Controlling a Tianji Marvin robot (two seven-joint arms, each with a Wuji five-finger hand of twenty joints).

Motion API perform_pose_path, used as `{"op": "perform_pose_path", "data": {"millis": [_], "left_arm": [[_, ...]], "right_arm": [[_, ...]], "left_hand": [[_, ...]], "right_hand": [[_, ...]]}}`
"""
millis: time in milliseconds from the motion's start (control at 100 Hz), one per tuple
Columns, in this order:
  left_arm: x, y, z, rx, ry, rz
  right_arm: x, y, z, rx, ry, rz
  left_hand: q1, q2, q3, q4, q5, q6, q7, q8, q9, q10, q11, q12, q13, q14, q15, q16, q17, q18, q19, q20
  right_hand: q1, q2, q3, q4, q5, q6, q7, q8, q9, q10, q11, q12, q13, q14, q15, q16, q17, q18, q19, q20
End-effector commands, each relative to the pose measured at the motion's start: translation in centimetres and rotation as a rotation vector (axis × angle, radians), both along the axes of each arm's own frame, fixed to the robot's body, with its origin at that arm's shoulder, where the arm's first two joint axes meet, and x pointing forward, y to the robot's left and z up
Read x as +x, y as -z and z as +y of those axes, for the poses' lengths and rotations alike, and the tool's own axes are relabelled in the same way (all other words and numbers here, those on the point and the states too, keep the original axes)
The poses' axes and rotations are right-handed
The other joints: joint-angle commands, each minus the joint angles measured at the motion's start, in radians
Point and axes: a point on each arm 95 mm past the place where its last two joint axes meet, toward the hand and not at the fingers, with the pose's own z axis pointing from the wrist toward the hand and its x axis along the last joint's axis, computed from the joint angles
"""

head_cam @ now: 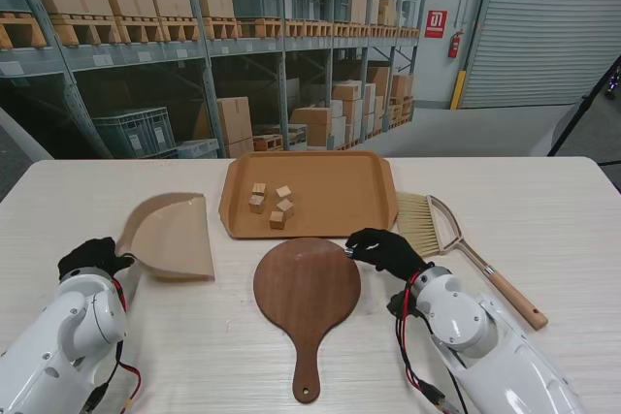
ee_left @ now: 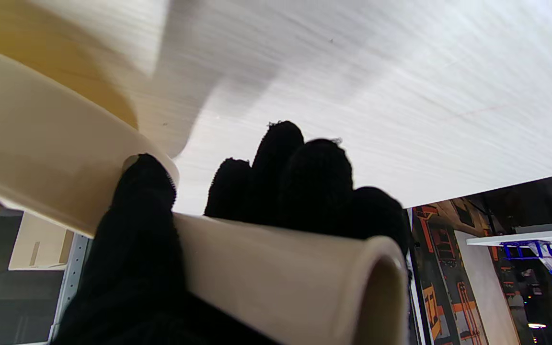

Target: Sweep wood blocks off a wooden cutting board into a dustpan and pour them into a container

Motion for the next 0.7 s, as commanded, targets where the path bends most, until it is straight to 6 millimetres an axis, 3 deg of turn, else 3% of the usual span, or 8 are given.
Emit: {"op": "perform_pose_path", "data": {"millis": [0, 260, 390, 690], "left_arm": [[-0.7, 1.1, 0.0, -0.015, -0.003, 0.045], [-1.5, 1.7, 0.5, -0.037, 0.015, 0.09], [-1.7, 1.6, 0.7, -0.046, 0.021, 0.099], [-2.1, 1.2, 0.7, -0.098, 0.01, 0.149]], "right_arm": [[-0.4, 0.5, 0.3, 0.0, -0.014, 0.019], [-0.4, 0.5, 0.3, -0.002, -0.017, 0.023], [-0.4, 0.5, 0.4, -0.002, -0.02, 0.024], [-0.4, 0.4, 0.3, -0.004, -0.019, 0.026]], "left_hand": [[0.138, 0.144, 0.092, 0.019, 0.042, 0.037, 0.032, 0.005, 0.016, -0.288, 0.867, -0.012, 0.062, -0.187, -0.016, -0.011, -0.029, -0.036, 0.003, -0.013], [0.084, 0.095, 0.085, 0.011, -0.071, 0.01, -0.02, -0.074, -0.13, -0.18, 0.684, -0.058, -0.113, -0.092, -0.192, 0.011, -0.215, -0.024, -0.13, 0.033], [-0.004, 0.092, 0.081, 0.01, -0.117, 0.024, -0.108, -0.09, -0.214, -0.135, 0.628, -0.058, -0.205, -0.06, -0.257, 0.029, -0.321, -0.019, -0.209, 0.049], [-0.126, 0.088, 0.073, 0.007, -0.244, 0.035, -0.296, -0.1, -0.441, -0.05, 0.483, -0.076, -0.448, -0.006, -0.428, 0.031, -0.567, -0.019, -0.4, 0.011]], "right_hand": [[0.015, -0.017, 0.011, 0.011, 0.01, -0.018, 0.004, 0.001, 0.023, -0.004, 0.025, 0.01, 0.023, -0.003, 0.031, 0.018, 0.003, 0.024, 0.039, 0.019], [0.016, -0.017, 0.01, 0.011, 0.011, -0.016, 0.005, 0.001, 0.023, -0.003, 0.024, 0.01, 0.023, -0.003, 0.031, 0.017, 0.002, 0.025, 0.039, 0.019], [0.016, -0.017, 0.01, 0.011, 0.011, -0.016, 0.005, 0.001, 0.024, -0.002, 0.024, 0.01, 0.022, -0.002, 0.03, 0.017, 0.002, 0.025, 0.04, 0.019], [0.021, -0.017, 0.012, 0.011, 0.02, -0.009, 0.006, 0.0, 0.024, -0.002, 0.024, 0.011, 0.023, -0.001, 0.031, 0.017, 0.002, 0.026, 0.04, 0.018]]}}
